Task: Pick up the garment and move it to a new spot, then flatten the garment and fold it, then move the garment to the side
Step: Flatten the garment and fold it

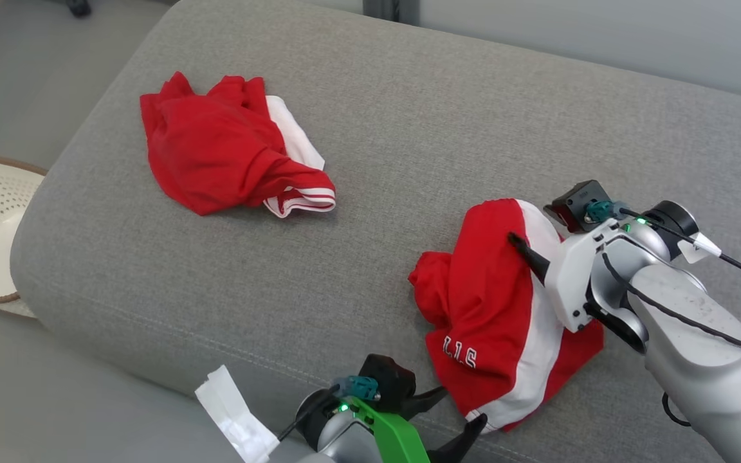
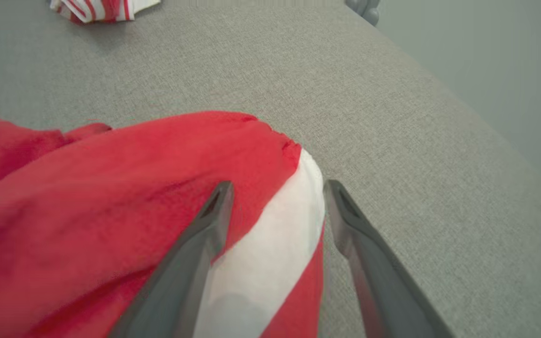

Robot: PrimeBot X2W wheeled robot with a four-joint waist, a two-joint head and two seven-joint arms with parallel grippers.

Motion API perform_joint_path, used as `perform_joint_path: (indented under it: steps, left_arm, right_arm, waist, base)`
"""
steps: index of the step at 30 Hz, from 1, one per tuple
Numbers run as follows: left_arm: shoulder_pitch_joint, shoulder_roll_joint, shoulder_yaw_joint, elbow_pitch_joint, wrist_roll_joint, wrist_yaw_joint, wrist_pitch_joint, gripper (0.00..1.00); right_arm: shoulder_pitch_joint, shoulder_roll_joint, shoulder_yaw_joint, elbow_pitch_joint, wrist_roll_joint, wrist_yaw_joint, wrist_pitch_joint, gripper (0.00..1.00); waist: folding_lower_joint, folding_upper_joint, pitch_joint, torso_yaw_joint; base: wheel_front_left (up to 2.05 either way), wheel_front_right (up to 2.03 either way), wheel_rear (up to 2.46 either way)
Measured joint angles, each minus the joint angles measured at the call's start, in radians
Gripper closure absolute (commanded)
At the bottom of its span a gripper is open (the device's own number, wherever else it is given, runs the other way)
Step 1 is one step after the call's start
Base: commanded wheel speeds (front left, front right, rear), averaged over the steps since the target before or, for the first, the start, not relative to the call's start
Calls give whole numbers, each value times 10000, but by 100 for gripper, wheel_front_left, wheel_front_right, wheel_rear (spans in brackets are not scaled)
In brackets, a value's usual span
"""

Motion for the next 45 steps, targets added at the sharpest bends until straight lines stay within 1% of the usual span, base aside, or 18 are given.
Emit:
perform_joint_path:
  steps: [5, 11, 16, 22, 30, 31, 33, 34, 41, 45]
  left_arm:
    - [44, 8, 27, -6, -146, 0, -182, 0]
    - [44, 8, -46, -12, -157, 0, -267, 0]
    - [35, 6, -82, 29, -157, 0, -336, 0]
    - [7, 6, -96, 50, -159, 0, -355, 0]
    - [-122, 4, -151, 102, -222, 0, -401, 0]
    - [-122, 4, -165, 113, -244, 0, -418, 0]
    - [-124, 2, -171, 132, -249, 0, -433, 0]
    - [-124, 2, -169, 161, -251, 0, -445, 0]
    - [-124, 2, -117, 357, -351, 0, -535, 0]
    - [-124, 2, -105, 418, -414, 4, -608, 0]
  right_arm:
    - [-503, -88, 393, 84, 466, 0, 13, 0]
    - [-845, -554, 441, 355, 940, 0, 15, 0]
    - [-972, -842, 694, 625, 1129, 0, 13, 0]
    - [-973, -869, 1078, 844, 1657, 0, 73, 0]
    - [-981, -951, 1317, 1135, 2209, 0, 159, 0]
    - [-982, -957, 1363, 1170, 2299, 0, 198, 34]
    - [-982, -965, 1461, 1198, 2406, 0, 201, 81]
    - [-985, -961, 1517, 1198, 2485, 2, 196, 100]
    - [-1092, -943, 1845, 1145, 3172, 0, 188, 100]
    - [-1097, -932, 2040, 945, 3850, 0, 332, 100]
  waist:
    - [0, 0, 76, 381]
    - [0, 0, 307, 523]
    - [0, 0, 427, 618]
    - [0, 0, 565, 688]
    - [0, 0, 672, 782]
    - [0, 0, 676, 789]
    - [0, 0, 679, 797]
    - [0, 0, 671, 797]
    - [0, 0, 536, 688]
    - [0, 0, 348, 588]
  base:
    - [0, 0, 0]
    - [0, 0, 0]
    - [0, 0, 0]
    - [0, 0, 0]
    - [0, 0, 0]
    - [0, 0, 0]
    - [0, 0, 0]
    - [0, 0, 0]
    - [0, 0, 0]
    - [0, 0, 0]
